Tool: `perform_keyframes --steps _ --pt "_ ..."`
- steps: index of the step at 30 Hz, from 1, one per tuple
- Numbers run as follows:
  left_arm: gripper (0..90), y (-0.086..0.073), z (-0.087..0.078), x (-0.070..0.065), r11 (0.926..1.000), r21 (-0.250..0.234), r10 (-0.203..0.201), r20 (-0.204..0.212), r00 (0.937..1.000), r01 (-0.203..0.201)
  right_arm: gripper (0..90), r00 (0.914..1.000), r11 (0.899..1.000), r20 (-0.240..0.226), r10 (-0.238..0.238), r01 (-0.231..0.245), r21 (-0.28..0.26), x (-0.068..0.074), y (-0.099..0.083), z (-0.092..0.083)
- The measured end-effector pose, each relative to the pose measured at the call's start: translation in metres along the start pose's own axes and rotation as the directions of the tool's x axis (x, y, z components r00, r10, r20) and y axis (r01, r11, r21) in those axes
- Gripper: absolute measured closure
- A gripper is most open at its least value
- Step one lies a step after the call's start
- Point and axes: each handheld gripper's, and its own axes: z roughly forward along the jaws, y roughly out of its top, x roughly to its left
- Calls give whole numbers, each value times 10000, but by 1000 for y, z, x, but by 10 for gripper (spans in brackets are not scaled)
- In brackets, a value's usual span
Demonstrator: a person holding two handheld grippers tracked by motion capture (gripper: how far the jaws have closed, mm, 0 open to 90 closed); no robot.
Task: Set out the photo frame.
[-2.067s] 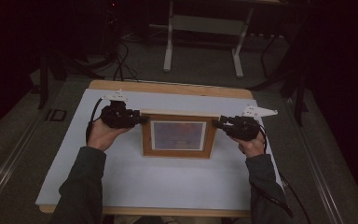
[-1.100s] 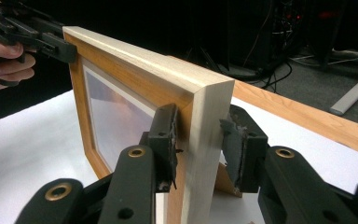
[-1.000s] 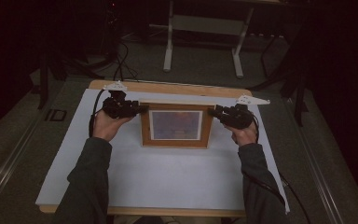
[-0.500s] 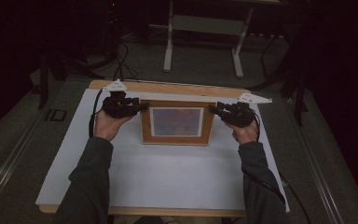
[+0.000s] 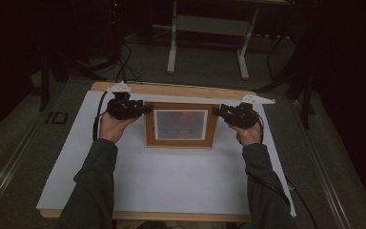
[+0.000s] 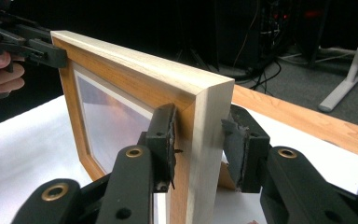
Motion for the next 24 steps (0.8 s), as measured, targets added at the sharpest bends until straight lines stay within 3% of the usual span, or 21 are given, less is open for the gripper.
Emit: perform_keyframes --steps 14,24 --pt "612 2 0 1 9949 513 -909 737 9931 872 647 9985 9974 10 553 -553 469 5 0 -10" --pt "611 2 2 -6 9914 755 -1145 1102 9873 1066 646 9969 9955 44 790 -791 529 8 -7 -23"
